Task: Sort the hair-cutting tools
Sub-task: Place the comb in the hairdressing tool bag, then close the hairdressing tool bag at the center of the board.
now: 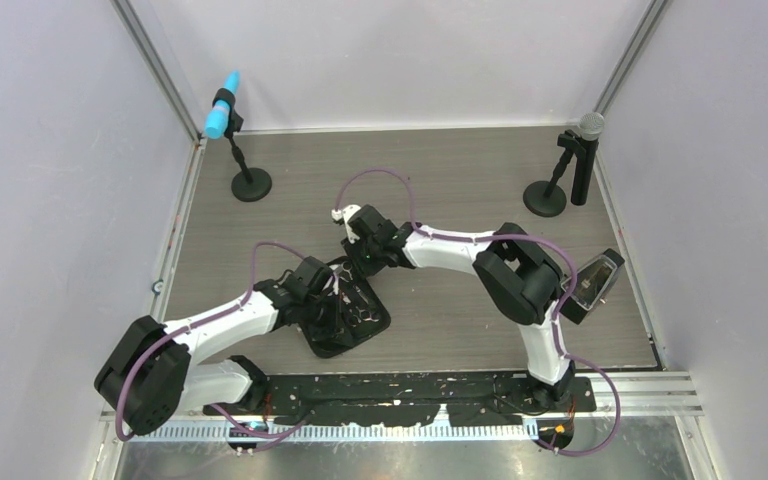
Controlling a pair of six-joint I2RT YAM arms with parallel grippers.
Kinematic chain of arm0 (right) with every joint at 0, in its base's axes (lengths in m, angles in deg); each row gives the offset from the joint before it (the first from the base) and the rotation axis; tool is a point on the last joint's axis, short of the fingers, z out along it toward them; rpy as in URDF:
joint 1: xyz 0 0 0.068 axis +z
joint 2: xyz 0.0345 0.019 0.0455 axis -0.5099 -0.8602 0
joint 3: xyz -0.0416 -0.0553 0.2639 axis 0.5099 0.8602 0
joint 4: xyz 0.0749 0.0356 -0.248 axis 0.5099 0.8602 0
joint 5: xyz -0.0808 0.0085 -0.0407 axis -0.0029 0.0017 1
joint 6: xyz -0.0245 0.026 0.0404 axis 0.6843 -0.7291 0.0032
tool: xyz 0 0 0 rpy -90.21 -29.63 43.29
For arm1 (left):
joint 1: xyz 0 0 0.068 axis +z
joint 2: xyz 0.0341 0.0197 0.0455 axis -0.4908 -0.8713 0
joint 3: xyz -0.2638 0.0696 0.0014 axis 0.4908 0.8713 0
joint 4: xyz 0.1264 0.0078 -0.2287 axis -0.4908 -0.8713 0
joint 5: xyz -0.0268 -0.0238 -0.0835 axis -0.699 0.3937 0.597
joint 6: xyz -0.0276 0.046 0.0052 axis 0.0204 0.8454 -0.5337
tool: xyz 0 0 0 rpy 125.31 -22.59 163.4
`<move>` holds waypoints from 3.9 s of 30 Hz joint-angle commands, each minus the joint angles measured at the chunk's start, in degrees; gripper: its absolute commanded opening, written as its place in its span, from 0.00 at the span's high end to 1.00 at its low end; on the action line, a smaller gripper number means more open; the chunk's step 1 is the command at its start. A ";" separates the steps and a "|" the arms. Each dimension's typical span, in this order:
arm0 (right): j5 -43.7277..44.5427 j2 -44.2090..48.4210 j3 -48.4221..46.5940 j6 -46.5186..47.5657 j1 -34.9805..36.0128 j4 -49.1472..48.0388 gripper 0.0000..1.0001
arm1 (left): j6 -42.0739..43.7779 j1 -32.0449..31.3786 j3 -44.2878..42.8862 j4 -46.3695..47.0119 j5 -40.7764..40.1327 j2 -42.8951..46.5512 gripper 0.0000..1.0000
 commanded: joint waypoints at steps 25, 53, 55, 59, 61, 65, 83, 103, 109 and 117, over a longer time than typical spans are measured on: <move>28.50 16.88 20.11 -22.04 -8.44 11.61 0.95 | 0.11 -0.17 -14.29 1.61 -2.91 -12.33 1.00; 1.17 15.75 7.79 13.75 -13.84 6.49 0.49 | 6.45 1.39 -15.08 -1.26 -4.87 -17.19 1.00; 0.08 13.50 6.42 14.59 -14.60 6.41 0.50 | 6.53 1.40 -15.21 -1.37 -4.89 -16.78 1.00; -2.79 10.01 5.07 16.13 -15.77 6.36 0.55 | 6.75 1.36 -15.64 -1.65 -4.80 -16.43 1.00; -4.87 8.84 5.02 16.52 -16.35 6.29 0.59 | 6.88 1.38 -15.86 -1.74 -4.66 -16.43 1.00; -7.91 7.56 5.78 17.22 -17.09 5.02 0.70 | 7.08 1.41 -15.96 -1.83 -4.41 -16.50 1.00; 18.01 9.75 11.11 3.77 -22.70 1.58 0.95 | 5.13 1.36 -9.45 -8.59 -7.02 -8.30 1.00; 4.74 18.90 17.95 -3.15 -25.23 -4.08 0.73 | 2.18 2.29 -4.17 -11.57 -11.20 3.03 0.78; -6.30 31.10 27.53 -13.26 -25.11 -10.27 0.57 | 3.75 2.41 -7.11 -19.25 -13.97 11.96 0.43; -8.66 42.67 44.27 -31.21 -20.66 -19.73 0.49 | 15.00 9.86 -19.85 -25.16 -17.74 11.80 0.33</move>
